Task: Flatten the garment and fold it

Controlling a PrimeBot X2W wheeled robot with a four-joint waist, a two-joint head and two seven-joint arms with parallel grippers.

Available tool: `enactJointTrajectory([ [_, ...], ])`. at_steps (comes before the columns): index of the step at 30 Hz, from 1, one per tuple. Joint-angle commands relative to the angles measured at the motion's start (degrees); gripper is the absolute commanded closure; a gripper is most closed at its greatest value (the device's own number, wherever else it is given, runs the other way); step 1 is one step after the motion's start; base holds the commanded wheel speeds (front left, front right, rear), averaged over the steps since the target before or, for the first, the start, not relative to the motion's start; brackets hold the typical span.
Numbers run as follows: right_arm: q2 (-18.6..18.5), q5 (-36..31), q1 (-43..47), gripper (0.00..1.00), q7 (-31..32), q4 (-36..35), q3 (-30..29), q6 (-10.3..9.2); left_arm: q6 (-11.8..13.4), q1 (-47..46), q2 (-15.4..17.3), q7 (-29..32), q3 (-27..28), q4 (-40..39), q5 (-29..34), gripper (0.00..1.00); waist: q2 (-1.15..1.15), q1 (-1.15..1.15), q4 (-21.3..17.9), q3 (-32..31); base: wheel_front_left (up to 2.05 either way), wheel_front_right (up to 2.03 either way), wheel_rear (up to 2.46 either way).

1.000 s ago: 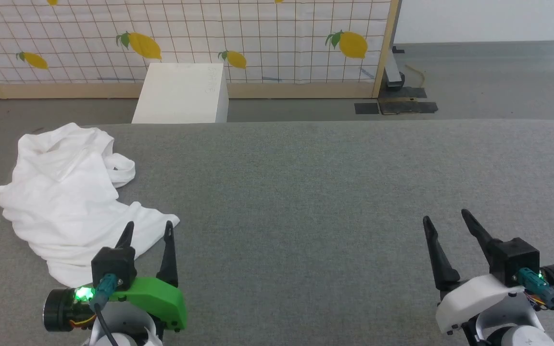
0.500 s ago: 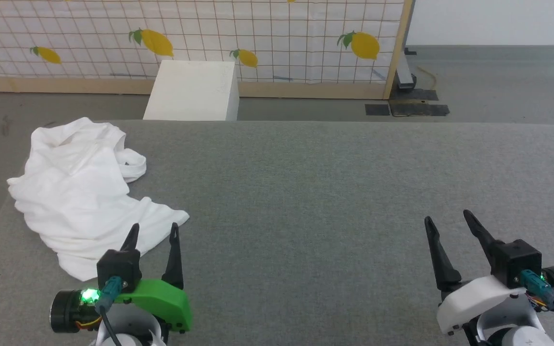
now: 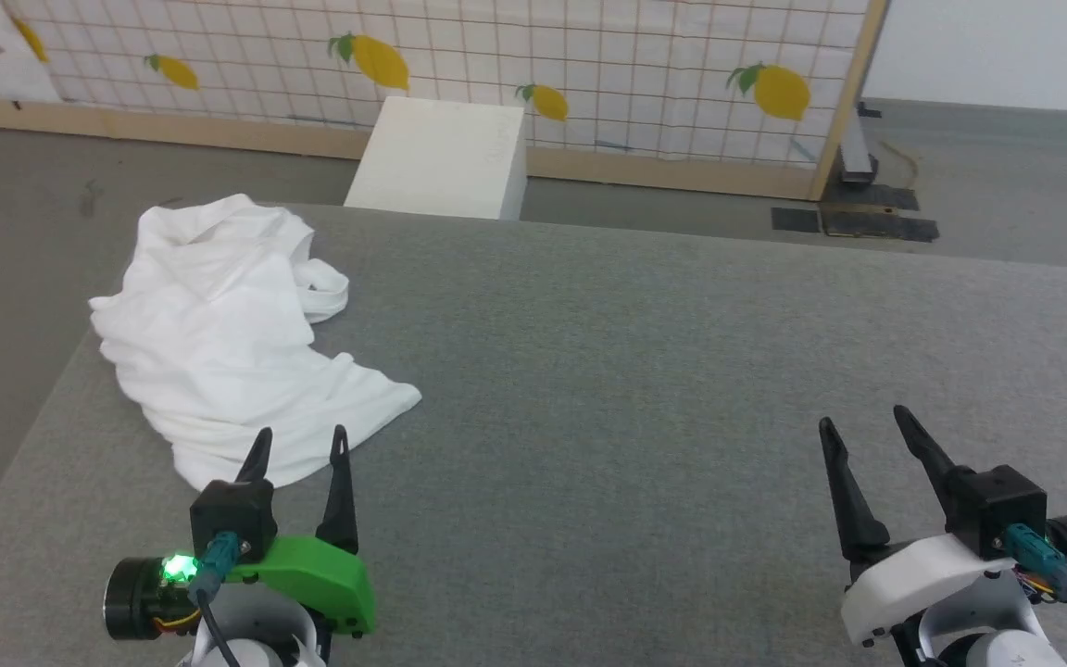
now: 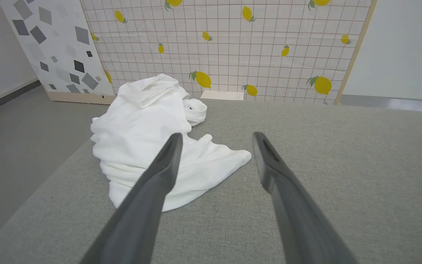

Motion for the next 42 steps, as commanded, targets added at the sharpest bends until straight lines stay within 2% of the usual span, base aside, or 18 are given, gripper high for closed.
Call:
enactJointTrajectory([
  [1, 0.04, 0.5, -1.19, 0.0, -0.69, 0.31, 0.01, -0.02, 0.41, -1.23, 0.09, -0.67, -0.11, 0.38, -0.6, 0.0, 0.0, 0.0, 1.73, 0.13, 0.0, 0.0, 0.0],
  [8, 0.05, 0.74, -1.46, 0.0, -1.35, 0.8, 0.23, -0.03, 1.03, -1.28, 0.31, -1.5, 0.13, 0.71, -1.32, 0.0, 0.0, 0.0, 5.09, 0.19, -0.02, -0.02, -0.02],
  [42, 0.09, 1.81, -2.27, 0.0, -4.8, 2.0, 0.58, -0.06, 2.92, -0.42, 1.38, -5.5, 1.03, 1.95, -3.81, 0.0, 0.0, 0.0, 15.75, 0.71, -0.06, -0.06, -0.06],
])
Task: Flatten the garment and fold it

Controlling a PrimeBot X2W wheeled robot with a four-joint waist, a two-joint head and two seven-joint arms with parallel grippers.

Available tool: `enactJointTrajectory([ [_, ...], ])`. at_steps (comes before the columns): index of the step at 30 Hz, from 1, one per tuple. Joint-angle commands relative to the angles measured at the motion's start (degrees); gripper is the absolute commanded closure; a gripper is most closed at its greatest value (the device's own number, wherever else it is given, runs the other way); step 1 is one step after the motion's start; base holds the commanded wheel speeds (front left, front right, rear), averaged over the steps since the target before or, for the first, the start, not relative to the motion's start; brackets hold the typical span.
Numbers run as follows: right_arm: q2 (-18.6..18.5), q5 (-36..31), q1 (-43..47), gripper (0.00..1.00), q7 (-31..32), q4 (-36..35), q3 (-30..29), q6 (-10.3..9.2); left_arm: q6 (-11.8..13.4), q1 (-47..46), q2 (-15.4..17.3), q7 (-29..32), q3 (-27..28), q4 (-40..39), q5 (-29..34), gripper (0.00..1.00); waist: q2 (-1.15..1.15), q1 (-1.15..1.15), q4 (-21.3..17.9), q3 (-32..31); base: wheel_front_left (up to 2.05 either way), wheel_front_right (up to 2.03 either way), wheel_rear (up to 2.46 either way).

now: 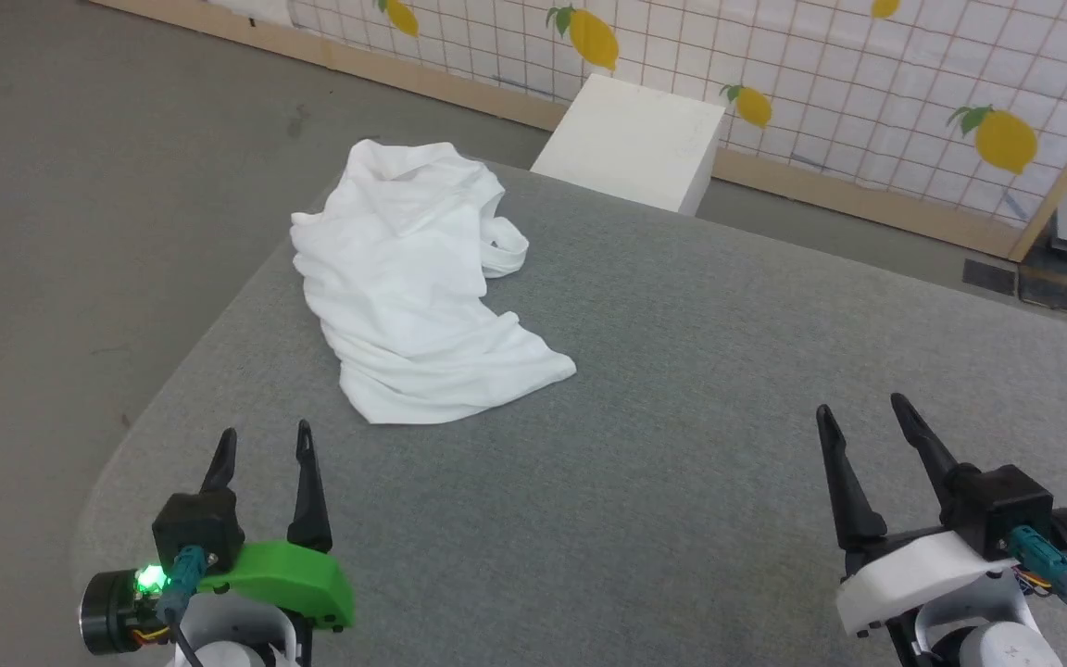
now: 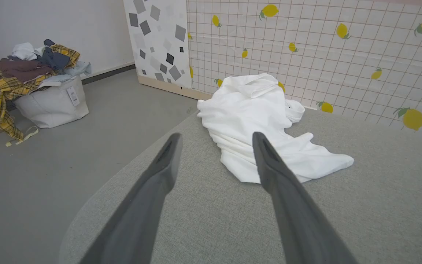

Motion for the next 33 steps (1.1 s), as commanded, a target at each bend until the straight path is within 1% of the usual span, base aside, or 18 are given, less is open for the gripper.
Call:
enactJointTrajectory([
  [1, 0.07, 0.43, -1.22, 0.0, -0.8, 0.25, 0.08, -0.06, 0.39, -0.23, 0.43, -0.58, -0.3, 0.26, -0.59, 0.0, 0.0, 0.0, 0.9, 0.12, -0.05, -0.05, -0.05],
  [11, 0.08, 0.74, -1.66, 0.0, -1.94, 0.58, 0.19, -0.06, 0.48, -0.13, 0.28, -1.75, -1.39, 0.67, -1.12, 0.0, 0.0, 0.0, 3.85, 0.46, -0.01, -0.01, -0.01],
  [33, 0.1, 1.11, -2.74, 0.0, -3.54, 1.38, 0.25, -0.08, 1.71, -0.19, -0.15, -4.33, -1.6, 1.66, -2.69, 0.0, 0.0, 0.0, 8.91, 1.55, 0.0, 0.0, 0.0],
])
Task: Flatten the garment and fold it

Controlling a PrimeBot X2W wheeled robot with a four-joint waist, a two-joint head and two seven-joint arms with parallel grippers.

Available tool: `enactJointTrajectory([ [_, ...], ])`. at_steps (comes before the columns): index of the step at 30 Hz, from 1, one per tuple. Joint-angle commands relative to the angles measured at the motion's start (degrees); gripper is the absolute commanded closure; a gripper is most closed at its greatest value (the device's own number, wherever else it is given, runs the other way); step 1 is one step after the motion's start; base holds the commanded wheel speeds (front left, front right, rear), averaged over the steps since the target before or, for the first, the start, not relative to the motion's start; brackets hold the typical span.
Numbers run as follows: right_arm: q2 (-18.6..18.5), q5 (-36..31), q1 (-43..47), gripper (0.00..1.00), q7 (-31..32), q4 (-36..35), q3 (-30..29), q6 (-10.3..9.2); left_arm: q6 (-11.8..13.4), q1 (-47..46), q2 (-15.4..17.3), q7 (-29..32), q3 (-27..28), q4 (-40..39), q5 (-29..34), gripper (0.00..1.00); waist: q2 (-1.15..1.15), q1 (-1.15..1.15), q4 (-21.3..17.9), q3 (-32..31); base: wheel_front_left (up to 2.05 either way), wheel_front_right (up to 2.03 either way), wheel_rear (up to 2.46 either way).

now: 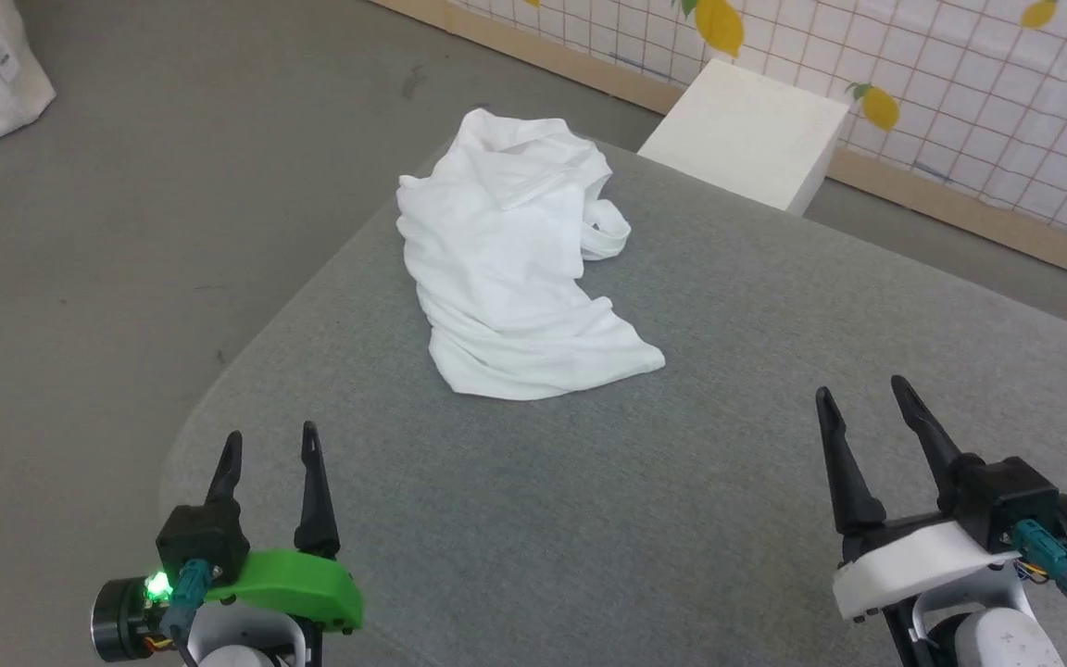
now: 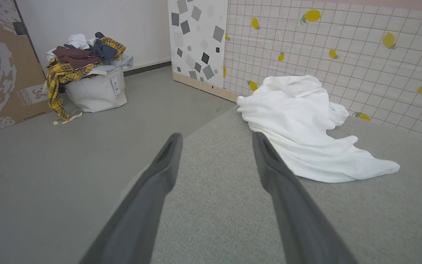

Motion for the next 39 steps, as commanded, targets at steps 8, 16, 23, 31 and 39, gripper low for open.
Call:
enactJointTrajectory([
  [8, 0.07, 1.01, -1.64, 0.0, -1.47, 0.8, 0.22, -0.09, 0.5, -0.49, -0.19, -1.35, -0.22, 0.66, -0.76, 0.0, 0.0, 0.0, 2.35, 0.0, 0.0, 0.0, 0.0],
  [16, 0.08, 0.9, -2.75, 0.0, -1.86, 0.52, 0.44, -0.09, -0.93, -4.04, -0.02, -2.24, -0.65, 2.04, -2.51, 0.0, 0.0, 0.0, 3.18, 2.14, 0.0, 0.0, 0.0],
  [23, 0.08, -0.78, -6.44, 0.0, -0.99, -1.1, 2.95, -0.1, -4.14, -19.76, 3.37, 4.2, -1.23, 7.23, -3.9, 0.0, 0.0, 0.0, -2.44, 10.32, 0.0, 0.0, 0.0],
  [31, 0.08, -2.36, -12.21, 0.0, -0.82, -1.88, 7.0, -0.1, -5.6, -37.99, 9.86, 14.61, 3.62, 17.17, -7.82, 0.0, 0.0, 0.0, -14.38, 22.62, 0.0, 0.0, 0.0],
  [39, 0.08, -0.98, -16.92, 0.0, -2.65, -1.21, 7.81, -0.1, -6.69, -45.87, 16.81, 29.17, 9.1, 22.27, -14.39, 0.0, 0.0, 0.0, -24.18, 31.7, 0.0, 0.0, 0.0],
])
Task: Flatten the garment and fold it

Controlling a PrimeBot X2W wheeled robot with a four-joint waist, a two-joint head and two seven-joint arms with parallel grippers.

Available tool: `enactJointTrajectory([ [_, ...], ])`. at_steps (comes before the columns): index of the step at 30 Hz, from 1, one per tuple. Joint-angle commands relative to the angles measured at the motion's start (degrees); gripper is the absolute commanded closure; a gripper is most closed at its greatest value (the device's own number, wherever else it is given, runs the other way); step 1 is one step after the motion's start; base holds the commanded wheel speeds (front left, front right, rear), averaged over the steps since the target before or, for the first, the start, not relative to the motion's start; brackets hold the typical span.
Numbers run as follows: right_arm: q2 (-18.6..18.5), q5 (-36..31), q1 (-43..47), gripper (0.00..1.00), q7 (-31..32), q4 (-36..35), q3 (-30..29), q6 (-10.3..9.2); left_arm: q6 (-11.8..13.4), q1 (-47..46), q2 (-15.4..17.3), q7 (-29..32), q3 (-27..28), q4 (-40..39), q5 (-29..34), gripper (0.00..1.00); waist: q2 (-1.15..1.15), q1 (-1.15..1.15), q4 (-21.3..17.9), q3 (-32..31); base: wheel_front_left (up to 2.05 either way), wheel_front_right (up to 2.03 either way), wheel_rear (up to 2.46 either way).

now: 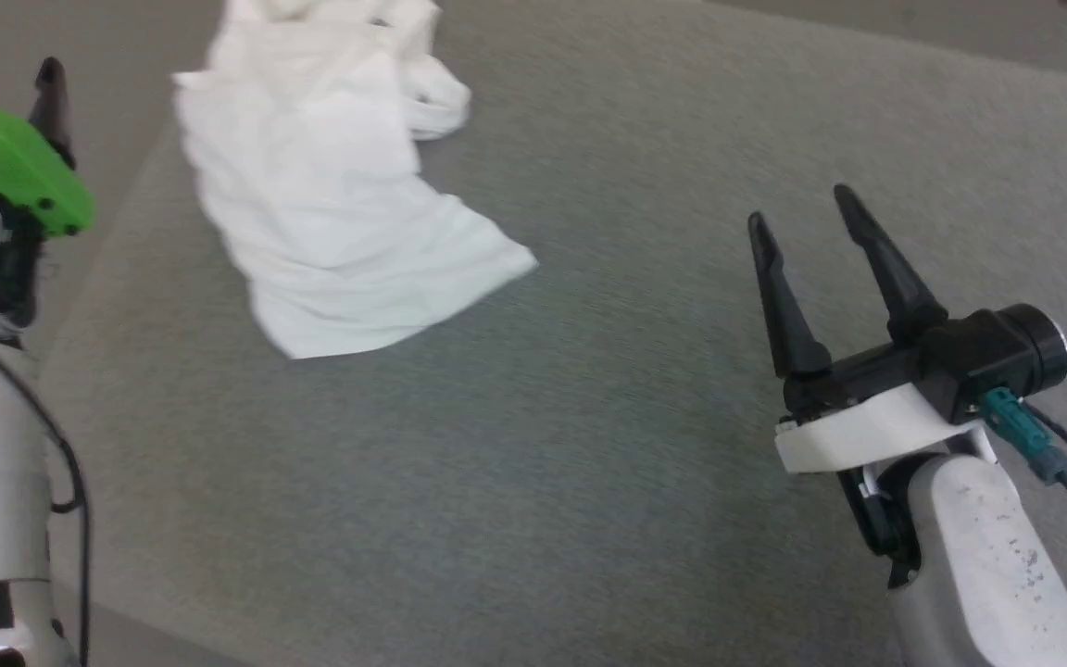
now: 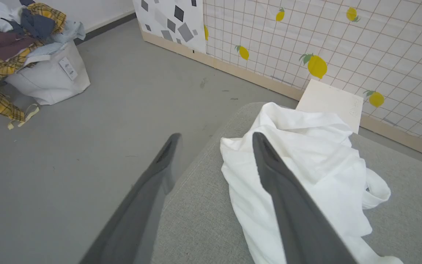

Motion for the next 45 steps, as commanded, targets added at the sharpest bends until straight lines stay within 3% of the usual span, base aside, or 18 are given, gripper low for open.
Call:
enactJointTrajectory([
  [1, -0.07, 0.69, -1.3, 0.0, -0.72, 0.25, -0.32, -0.1, 0.2, -1.0, 0.6, 2.12, 0.88, -0.07, -1.3, 0.0, 0.0, -0.01, -13.62, 13.72, 0.0, 0.0, 0.0],
  [6, -0.07, 1.69, -3.0, 0.0, -1.83, 0.9, -0.86, -0.1, 1.7, 0.37, 1.54, 11.21, 2.48, -0.62, -4.37, 0.0, 0.0, -0.01, -16.02, 16.6, 0.0, 0.0, 0.0],
  [15, -0.07, 2.24, -4.47, 0.0, -2.81, 3.11, -1.3, -0.1, 7.99, 7.11, -2.6, 27.78, 5.98, -2.74, -12.31, 0.0, 0.0, -0.01, -16.19, 15.64, 0.0, 0.0, 0.0],
  [16, -0.07, 2.34, -4.39, 0.0, -2.85, 3.32, -1.32, -0.1, 8.43, 7.98, -2.58, 28.97, 5.93, -3.21, -12.41, 0.11, 0.0, -0.01, -16.04, 14.99, 0.0, 0.0, 0.0],
  [17, -0.07, 2.46, -4.2, 0.0, -2.9, 3.6, -1.42, -0.1, 8.78, 8.97, -2.37, 29.73, 5.86, -4.06, -12.28, 0.55, 0.0, -0.01, -15.81, 14.03, 0.0, 0.0, 0.0],
  [18, -0.07, 2.63, -4.0, 0.0, -2.93, 3.84, -1.6, -0.1, 8.71, 9.55, -1.92, 29.07, 5.77, -5.1, -11.71, 0.85, 0.0, -0.01, -15.54, 13.07, 0.0, 0.0, 0.0],
  [19, -0.07, 2.98, -3.71, 0.0, -2.97, 4.07, -1.86, -0.1, 8.5, 9.88, -1.06, 26.35, 6.0, -6.7, -10.56, 1.0, 0.0, -0.01, -15.17, 12.0, 0.0, 0.0, 0.0],
  [26, -0.07, 4.05, -0.01, 0.0, -3.05, 5.95, -4.13, -0.1, 8.96, 7.55, 3.21, -2.34, 6.46, -11.38, 0.58, 1.0, 0.0, -0.01, -12.45, 1.55, 0.0, 0.0, 0.0],
  [30, -0.07, 5.48, 2.92, 0.0, -3.06, 6.64, -5.11, -0.1, 6.67, 4.37, 5.01, -13.57, 4.08, -11.29, 4.53, 1.0, 0.0, -0.01, -11.89, -4.71, 0.0, 0.0, 0.0],
  [37, -0.07, 7.39, 6.74, 0.0, -3.06, 7.24, -6.39, -0.1, 2.7, -2.59, 4.73, -22.06, -2.66, -13.04, 8.4, 1.0, 0.0, -0.01, -12.95, -12.52, 0.0, 0.0, 0.0],
  [45, -0.07, 8.58, 10.09, 0.0, -3.07, 7.51, -7.36, -0.1, -1.3, -7.51, -2.32, -22.48, -12.15, -15.58, 8.8, 1.0, 0.0, -0.01, -17.54, -17.88, 0.0, 0.0, 0.0],
])
